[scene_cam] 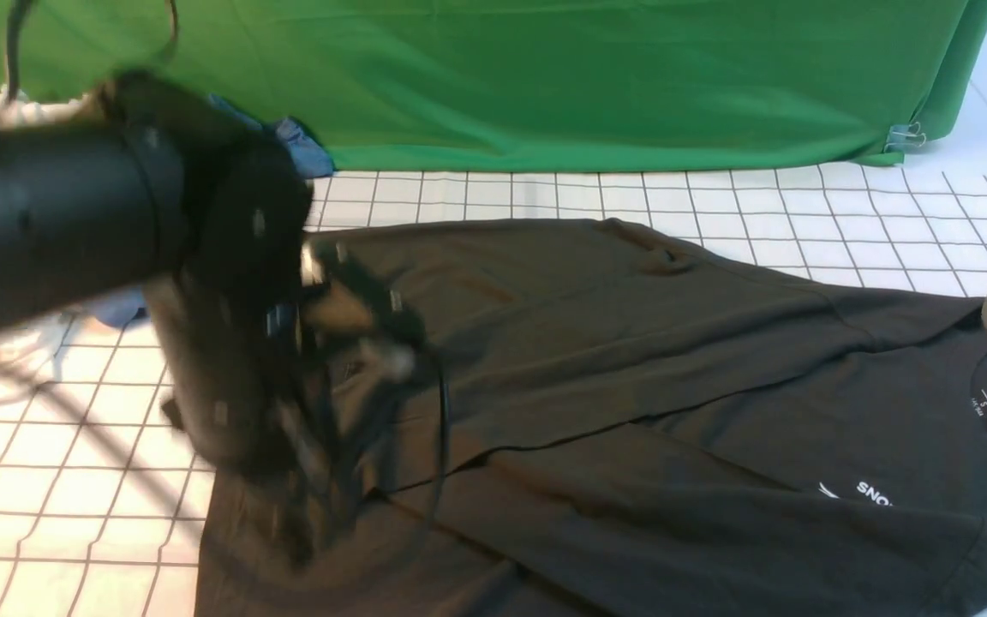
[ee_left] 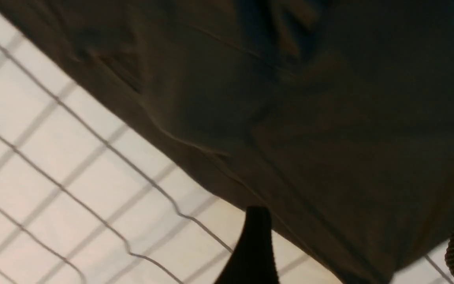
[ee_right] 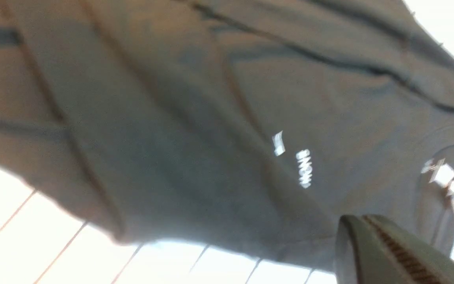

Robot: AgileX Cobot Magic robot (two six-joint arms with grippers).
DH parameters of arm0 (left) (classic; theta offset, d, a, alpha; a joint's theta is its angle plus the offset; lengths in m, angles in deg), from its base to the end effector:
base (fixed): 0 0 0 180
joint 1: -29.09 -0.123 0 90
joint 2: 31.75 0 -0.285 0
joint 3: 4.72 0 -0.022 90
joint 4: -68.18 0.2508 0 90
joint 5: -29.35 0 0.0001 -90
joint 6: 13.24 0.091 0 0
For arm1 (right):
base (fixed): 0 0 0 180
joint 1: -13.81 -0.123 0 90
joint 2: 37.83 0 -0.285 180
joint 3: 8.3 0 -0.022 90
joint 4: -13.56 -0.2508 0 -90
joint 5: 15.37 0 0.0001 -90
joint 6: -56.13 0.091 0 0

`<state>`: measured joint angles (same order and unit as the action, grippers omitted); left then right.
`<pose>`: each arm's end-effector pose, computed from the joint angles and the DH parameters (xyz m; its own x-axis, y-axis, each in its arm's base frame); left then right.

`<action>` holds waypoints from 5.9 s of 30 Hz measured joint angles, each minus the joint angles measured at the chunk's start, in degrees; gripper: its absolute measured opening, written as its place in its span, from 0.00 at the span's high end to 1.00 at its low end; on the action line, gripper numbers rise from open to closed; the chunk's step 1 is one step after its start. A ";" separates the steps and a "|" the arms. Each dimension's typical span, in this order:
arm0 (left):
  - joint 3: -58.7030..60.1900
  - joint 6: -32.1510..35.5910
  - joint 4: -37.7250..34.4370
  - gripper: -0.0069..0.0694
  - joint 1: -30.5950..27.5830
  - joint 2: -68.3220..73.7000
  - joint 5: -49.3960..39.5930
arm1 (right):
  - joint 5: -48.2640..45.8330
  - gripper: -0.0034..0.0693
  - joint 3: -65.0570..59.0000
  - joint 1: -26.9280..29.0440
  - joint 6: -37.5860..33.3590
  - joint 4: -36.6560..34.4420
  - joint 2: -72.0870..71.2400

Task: Fold a long-sleeved shirt over a white checkered tablecloth.
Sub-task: 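Grasp the near edge of the shirt at its hem and shoulder corners, then fold the black garment in half by bringing its near edge over to the far edge, then pull the folded dark garment lengthwise by its ends to straighten it flat on the table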

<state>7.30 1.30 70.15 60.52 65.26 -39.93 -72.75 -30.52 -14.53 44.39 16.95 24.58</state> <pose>0.2419 -0.1444 0.2540 -0.6862 0.7272 -0.0202 0.7262 0.6863 0.0388 0.1532 0.0775 0.3493 -0.5690 -0.5731 -0.5897 -0.5973 0.7810 -0.1827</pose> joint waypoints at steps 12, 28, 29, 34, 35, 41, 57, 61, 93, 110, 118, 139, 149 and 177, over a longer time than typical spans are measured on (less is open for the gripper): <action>22.06 3.66 -3.54 0.22 11.09 -1.16 12.99 | -10.70 0.82 0.00 0.00 -1.30 -2.74 0.00; 26.70 -0.59 3.27 0.63 11.41 -1.69 24.16 | -12.09 0.44 0.00 0.00 -1.45 -2.95 0.00; 26.70 -0.58 3.53 0.68 11.41 -1.69 24.35 | -12.09 0.44 0.00 0.00 -1.45 -2.95 0.00; 26.70 -0.85 4.85 0.91 11.41 -1.76 24.71 | -12.09 0.44 0.00 0.00 -1.79 -2.95 0.00; 26.47 -0.93 5.31 0.93 11.41 -1.92 24.04 | -12.09 0.44 0.00 0.00 -2.09 -2.95 0.00; 23.40 -2.38 8.30 0.95 11.41 -5.23 15.19 | -11.43 0.36 -3.74 0.00 -5.09 -2.95 1.54; 23.99 -2.64 8.74 0.95 11.41 -9.63 12.82 | 13.26 0.20 -15.92 0.00 -6.26 2.27 19.89; 24.10 -2.64 8.39 0.95 11.41 -9.63 13.27 | 15.89 0.19 -15.92 0.00 -6.51 3.01 27.06; 15.53 -4.47 13.11 0.95 6.57 -17.94 11.24 | 7.79 0.89 -2.35 -0.02 -4.81 6.60 22.44; -14.68 10.54 8.46 0.95 -14.41 1.56 18.65 | 9.89 0.89 23.52 14.10 -13.29 4.76 42.68; -24.78 12.70 8.55 0.95 -17.74 13.56 22.29 | 9.95 0.89 37.48 15.77 -16.25 4.63 54.57; -33.79 13.67 8.38 0.94 -23.11 31.21 36.94 | 17.09 0.89 51.76 16.87 -18.12 4.82 70.26; -33.83 13.67 7.20 0.74 -24.36 32.71 41.37 | 20.52 0.56 51.92 20.97 -16.35 6.74 70.26; -44.55 3.57 -9.31 0.43 -24.47 31.85 15.78 | 4.44 0.18 37.60 37.18 -4.03 -1.85 61.22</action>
<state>-37.25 4.86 60.83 36.05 97.11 -24.15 -68.31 7.08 22.64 40.36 15.10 85.80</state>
